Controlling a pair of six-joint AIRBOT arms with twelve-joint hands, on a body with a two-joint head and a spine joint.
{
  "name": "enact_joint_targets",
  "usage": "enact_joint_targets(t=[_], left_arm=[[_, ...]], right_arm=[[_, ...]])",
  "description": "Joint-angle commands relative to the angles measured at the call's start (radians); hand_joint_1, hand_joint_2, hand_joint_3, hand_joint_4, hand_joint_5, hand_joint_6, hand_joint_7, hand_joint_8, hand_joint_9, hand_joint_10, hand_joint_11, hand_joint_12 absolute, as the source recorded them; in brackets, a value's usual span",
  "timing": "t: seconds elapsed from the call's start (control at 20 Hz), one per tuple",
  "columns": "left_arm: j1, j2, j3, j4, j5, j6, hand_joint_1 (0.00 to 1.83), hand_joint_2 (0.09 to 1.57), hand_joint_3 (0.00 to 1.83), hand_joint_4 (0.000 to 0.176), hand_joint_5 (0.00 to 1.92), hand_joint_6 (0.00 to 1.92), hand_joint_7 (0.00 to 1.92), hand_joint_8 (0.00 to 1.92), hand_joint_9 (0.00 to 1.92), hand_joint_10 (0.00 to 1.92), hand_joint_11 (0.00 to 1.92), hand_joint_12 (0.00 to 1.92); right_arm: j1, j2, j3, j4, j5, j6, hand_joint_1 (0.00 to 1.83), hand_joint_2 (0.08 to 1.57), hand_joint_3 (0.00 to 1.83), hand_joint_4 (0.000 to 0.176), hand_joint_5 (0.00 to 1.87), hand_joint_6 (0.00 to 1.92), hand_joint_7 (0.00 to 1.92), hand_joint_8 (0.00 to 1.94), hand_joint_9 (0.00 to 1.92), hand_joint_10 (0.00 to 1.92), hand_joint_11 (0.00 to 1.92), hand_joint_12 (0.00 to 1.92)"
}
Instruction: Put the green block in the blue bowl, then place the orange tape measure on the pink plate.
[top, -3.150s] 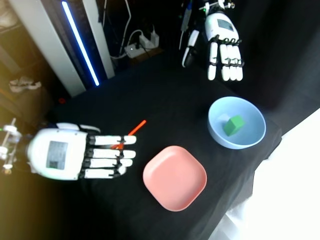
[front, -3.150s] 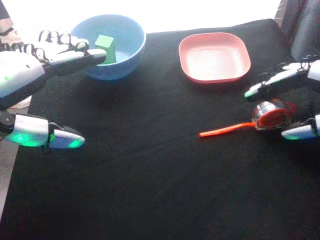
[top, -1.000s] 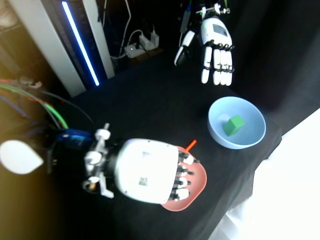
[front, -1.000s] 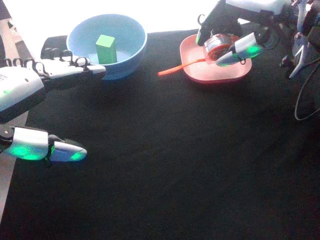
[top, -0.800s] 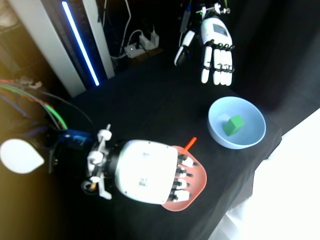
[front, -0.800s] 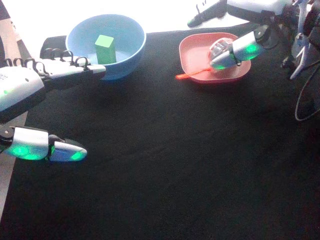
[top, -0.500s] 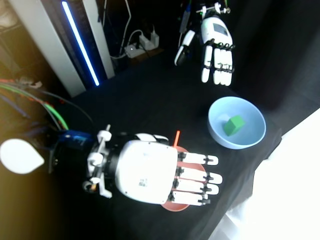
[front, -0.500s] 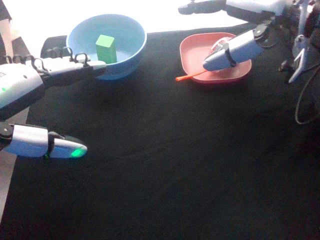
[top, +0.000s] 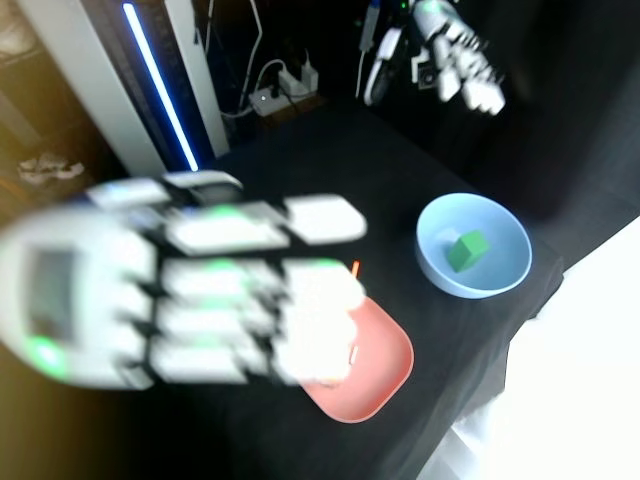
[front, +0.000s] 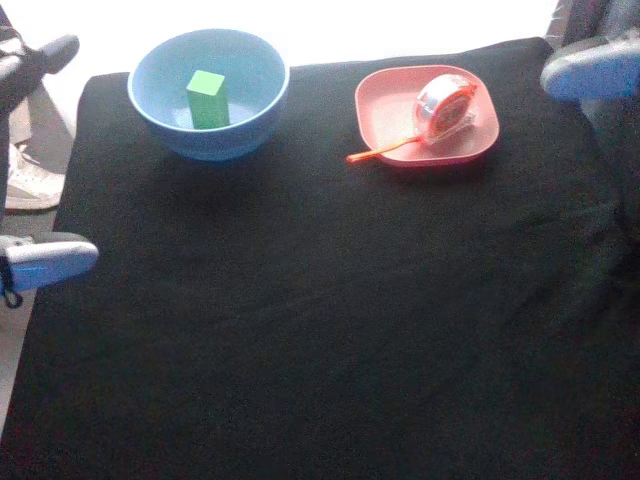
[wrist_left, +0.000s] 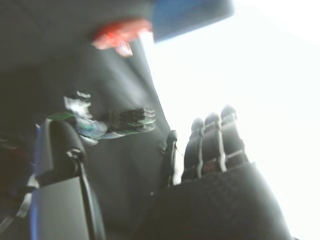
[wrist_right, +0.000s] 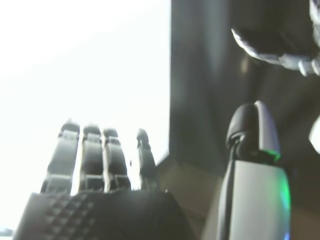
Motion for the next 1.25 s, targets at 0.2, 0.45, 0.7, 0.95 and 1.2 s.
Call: enact_joint_targets(t=[0.2,0.45,0.7,0.95,1.2], left_arm=[[0.057,-0.011,-0.028,-0.028,-0.262,-0.011,0.54,0.96,0.0,0.148,0.08,0.02,0.08,0.0,0.04,0.01,0.1,0.05],[0.059,-0.017,-0.031,-0.024,-0.265,-0.025,0.57,0.91,0.0,0.094,0.16,0.0,0.16,0.0,0.16,0.0,0.06,0.59],[0.028,-0.027,-0.019,-0.001,-0.266,-0.026,0.3,1.16,0.01,0.052,0.1,0.0,0.14,0.0,0.15,0.0,0.03,0.26],[-0.038,-0.031,-0.014,0.056,-0.266,-0.019,0.33,1.15,0.0,0.044,0.0,0.0,0.06,0.0,0.09,0.0,0.0,0.18],[-0.143,-0.039,-0.009,0.148,-0.267,0.022,0.15,1.14,0.0,0.069,0.21,0.48,0.36,0.02,0.27,0.0,0.02,0.7]], right_arm=[[-0.282,0.034,-0.1,0.36,0.461,-0.024,0.81,0.76,0.0,0.174,0.09,0.02,0.07,0.02,0.0,0.0,0.0,0.0],[-0.411,0.035,-0.152,0.507,0.63,-0.026,0.73,0.82,0.02,0.176,0.08,0.0,0.07,0.0,0.0,0.0,0.0,0.0],[-0.411,0.026,-0.148,0.517,0.651,-0.033,0.73,0.85,0.02,0.153,0.08,0.0,0.13,0.02,0.0,0.0,0.0,0.0],[-0.411,0.032,-0.166,0.487,0.703,-0.034,0.75,0.94,0.02,0.058,0.1,0.0,0.14,0.01,0.06,0.02,0.0,0.0],[-0.346,0.064,-0.215,0.347,0.704,-0.069,0.62,0.98,0.0,0.046,0.2,0.58,0.26,0.02,0.29,0.02,0.01,0.69]])
